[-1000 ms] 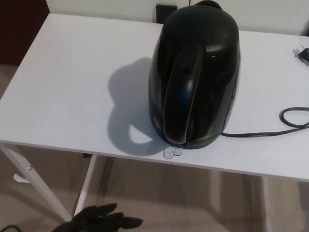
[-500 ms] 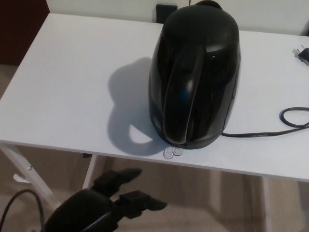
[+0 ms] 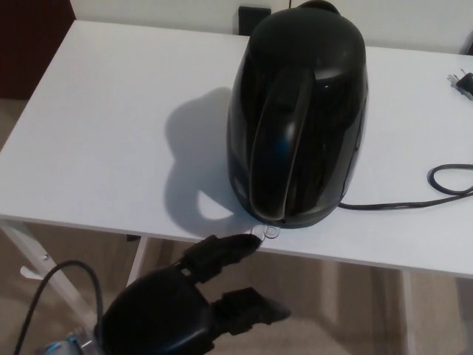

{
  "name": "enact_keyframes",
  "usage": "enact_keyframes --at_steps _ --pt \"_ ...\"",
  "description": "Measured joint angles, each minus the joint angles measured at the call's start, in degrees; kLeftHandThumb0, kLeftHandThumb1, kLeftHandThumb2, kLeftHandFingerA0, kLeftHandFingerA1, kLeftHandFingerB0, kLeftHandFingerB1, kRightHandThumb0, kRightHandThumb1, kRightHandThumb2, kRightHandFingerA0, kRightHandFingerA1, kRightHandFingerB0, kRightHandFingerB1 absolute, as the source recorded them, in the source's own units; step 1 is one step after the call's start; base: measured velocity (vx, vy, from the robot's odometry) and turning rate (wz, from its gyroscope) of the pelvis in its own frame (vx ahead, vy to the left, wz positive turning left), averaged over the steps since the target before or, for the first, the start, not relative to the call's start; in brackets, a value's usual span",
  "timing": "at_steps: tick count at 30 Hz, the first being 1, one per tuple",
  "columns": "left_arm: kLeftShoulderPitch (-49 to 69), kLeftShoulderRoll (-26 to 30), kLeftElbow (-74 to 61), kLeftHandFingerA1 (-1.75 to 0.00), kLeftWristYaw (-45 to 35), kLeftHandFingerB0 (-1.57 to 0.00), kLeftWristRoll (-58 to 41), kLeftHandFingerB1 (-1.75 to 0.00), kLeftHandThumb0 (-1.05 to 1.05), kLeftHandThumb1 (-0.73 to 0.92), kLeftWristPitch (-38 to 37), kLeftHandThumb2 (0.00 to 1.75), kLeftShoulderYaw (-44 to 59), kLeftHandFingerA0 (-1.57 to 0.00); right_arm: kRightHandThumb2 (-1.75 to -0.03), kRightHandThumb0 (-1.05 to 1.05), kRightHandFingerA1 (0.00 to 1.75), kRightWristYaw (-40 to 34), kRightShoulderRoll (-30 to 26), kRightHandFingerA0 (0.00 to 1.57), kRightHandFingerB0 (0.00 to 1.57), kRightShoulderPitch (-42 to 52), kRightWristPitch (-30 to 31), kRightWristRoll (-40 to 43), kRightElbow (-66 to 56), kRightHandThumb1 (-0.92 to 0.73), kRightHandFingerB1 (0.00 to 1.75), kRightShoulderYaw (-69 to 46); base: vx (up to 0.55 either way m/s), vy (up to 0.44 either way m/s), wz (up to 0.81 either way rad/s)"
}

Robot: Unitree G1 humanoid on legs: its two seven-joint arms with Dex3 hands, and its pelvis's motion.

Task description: The robot walk towards a table in front and click the button on the base of the boilling pot using its left middle finger

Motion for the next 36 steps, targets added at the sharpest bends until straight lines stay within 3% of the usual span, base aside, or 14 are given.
enact_keyframes --at_steps 4,5,6,7,10,11,12,13,15,16,17,20,36 --pt "-1.4 0.6 0.0 -0.34 1.9 -0.37 3.7 -0.33 -0.74 0.67 -1.3 0.65 -2.1 -0.4 -0.59 -0.43 0.45 0.0 0.0 0.65 0.34 0.0 0.0 0.0 0.0 -0.64 0.33 0.0 0.0 0.0 0.0" --pt "-1.6 0.8 0.0 -0.48 2.2 -0.31 4.4 -0.45 -0.76 0.59 -1.5 0.95 -2.5 -0.36 -0.59 -0.44 0.45 0.0 0.0 0.66 0.34 -0.1 0.0 0.0 0.0 -0.64 0.33 0.0 0.0 0.0 0.0" --pt "-2.0 1.1 0.1 -0.48 2.8 -0.31 5.5 -0.45 -0.76 0.59 -1.9 0.95 -3.0 -0.36 -0.59 -0.44 0.45 0.0 0.0 0.66 0.34 -0.1 0.0 0.0 0.1 -0.64 0.33 0.0 0.0 0.0 0.0" --pt "-2.2 1.3 0.1 -0.34 3.2 -0.36 6.4 -0.33 -0.73 0.67 -2.2 0.64 -3.4 -0.39 -0.59 -0.46 0.45 0.0 0.0 0.64 0.33 -0.2 0.0 0.0 0.1 -0.64 0.33 0.0 0.0 0.0 0.0" --pt "-2.8 2.0 0.5 -0.33 4.5 -0.37 9.0 -0.33 -0.7 0.71 -3.3 0.62 -4.9 -0.38 -0.59 -0.46 0.45 0.1 -0.1 0.64 0.33 -0.4 0.0 0.0 0.1 -0.64 0.33 0.0 0.0 0.0 0.0" --pt "-3.0 2.1 0.6 -0.48 5.0 -0.27 9.7 -0.44 -0.78 0.61 -3.6 0.96 -5.3 -0.33 -0.59 -0.45 0.44 0.2 -0.1 0.65 0.33 -0.5 0.0 0.0 0.1 -0.64 0.33 0.0 0.0 0.0 0.0" --pt "-3.1 2.2 0.8 -0.48 5.4 -0.27 10.6 -0.44 -0.78 0.61 -3.9 0.96 -5.6 -0.33 -0.59 -0.45 0.44 0.2 -0.1 0.65 0.33 -0.5 0.1 0.0 0.1 -0.64 0.33 0.0 0.0 0.0 0.0" --pt "-3.3 2.3 0.9 -0.34 5.8 -0.34 11.5 -0.32 -0.74 0.69 -4.1 0.65 -5.9 -0.38 -0.59 -0.44 0.45 0.3 -0.2 0.66 0.33 -0.6 0.1 0.0 0.1 -0.65 0.33 0.0 0.0 0.0 0.0" --pt "-3.8 2.6 1.2 -0.34 6.7 -0.35 13.3 -0.32 -0.73 0.7 -4.7 0.65 -6.5 -0.38 -0.59 -0.42 0.46 0.4 -0.3 0.66 0.32 -0.7 0.1 0.0 0.1 -0.66 0.33 -0.1 0.0 0.0 0.0" --pt "-4.0 2.6 1.3 -0.48 7.0 -0.25 13.9 -0.43 -0.77 0.62 -4.9 0.97 -6.6 -0.34 -0.59 -0.43 0.45 0.5 -0.4 0.65 0.32 -0.7 0.1 0.0 0.1 -0.66 0.33 -0.1 0.0 0.0 0.0" --pt "-4.5 2.7 1.8 -0.35 7.5 -0.33 15.1 -0.33 -0.77 0.68 -5.3 0.67 -6.9 -0.38 -0.59 -0.41 0.44 0.7 -0.6 0.66 0.33 -0.7 0.0 0.0 0.1 -0.66 0.33 -0.1 0.0 0.0 0.0" --pt "-6.5 2.3 5.2 -0.32 9.4 -0.3 17.3 -0.31 -0.71 0.76 -6.0 0.63 -7.3 -0.33 -0.59 -0.4 0.43 0.7 -0.9 0.66 0.33 -0.7 -0.1 0.0 0.1 -0.67 0.33 -0.2 0.0 0.0 0.0" --pt "-12.7 0.6 12.7 -0.31 12.5 -0.32 22.9 -0.31 -0.72 0.78 -6.1 0.64 -8.4 -0.33 -0.6 -0.39 0.43 1.0 -0.9 0.65 0.35 -1.6 0.5 0.1 0.0 -0.67 0.33 -0.4 0.0 0.0 0.0"
